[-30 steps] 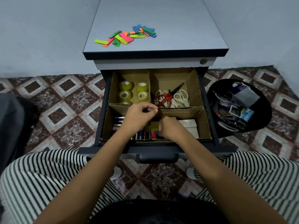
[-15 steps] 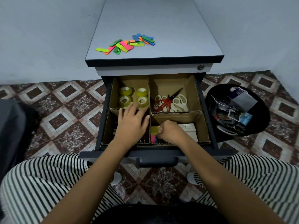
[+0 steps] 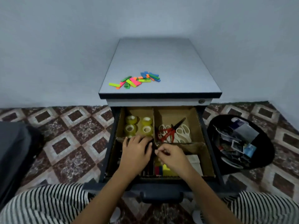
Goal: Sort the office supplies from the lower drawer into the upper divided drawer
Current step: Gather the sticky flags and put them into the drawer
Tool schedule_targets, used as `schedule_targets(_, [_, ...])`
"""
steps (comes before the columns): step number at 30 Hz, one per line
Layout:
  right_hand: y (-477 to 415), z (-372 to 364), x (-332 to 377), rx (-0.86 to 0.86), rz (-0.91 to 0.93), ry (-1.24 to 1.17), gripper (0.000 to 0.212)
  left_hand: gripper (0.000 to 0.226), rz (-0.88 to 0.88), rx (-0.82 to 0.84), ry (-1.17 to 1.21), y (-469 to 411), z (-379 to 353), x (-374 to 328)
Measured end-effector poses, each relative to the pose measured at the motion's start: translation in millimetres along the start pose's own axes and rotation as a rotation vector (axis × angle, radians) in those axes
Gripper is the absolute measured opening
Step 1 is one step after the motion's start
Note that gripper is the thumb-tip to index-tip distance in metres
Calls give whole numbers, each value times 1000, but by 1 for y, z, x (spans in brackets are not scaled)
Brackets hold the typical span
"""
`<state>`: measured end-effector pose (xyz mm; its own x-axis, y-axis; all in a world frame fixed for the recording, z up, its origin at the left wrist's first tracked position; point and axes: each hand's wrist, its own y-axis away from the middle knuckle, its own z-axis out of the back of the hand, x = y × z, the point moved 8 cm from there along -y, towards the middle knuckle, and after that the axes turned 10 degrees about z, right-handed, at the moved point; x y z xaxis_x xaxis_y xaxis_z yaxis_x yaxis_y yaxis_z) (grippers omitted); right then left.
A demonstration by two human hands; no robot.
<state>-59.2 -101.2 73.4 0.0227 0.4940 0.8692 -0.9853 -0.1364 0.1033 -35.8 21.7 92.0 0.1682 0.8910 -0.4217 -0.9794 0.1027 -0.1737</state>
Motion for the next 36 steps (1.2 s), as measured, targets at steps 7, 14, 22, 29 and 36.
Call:
schedule_targets(7, [-41,47,100,-240,311,-1,16,28,-71,-281,217,-56,76,7])
schedule_targets(14, [-117,59,164,-343,501,454,29,22,-31,-408,41,-127,128,25])
schedule_targets(22, [-161,42,156,-205,476,767,33,32,-93,-217,-245,-154,106,16])
schedule_targets(29, [-158,41,152,-169,425,913,30,38,-151,-189,-359,-153,100,10])
schedule_targets(36, [-143,46,149,-202,491,1007,28,36,-253,-209,-397,-146,102,-1])
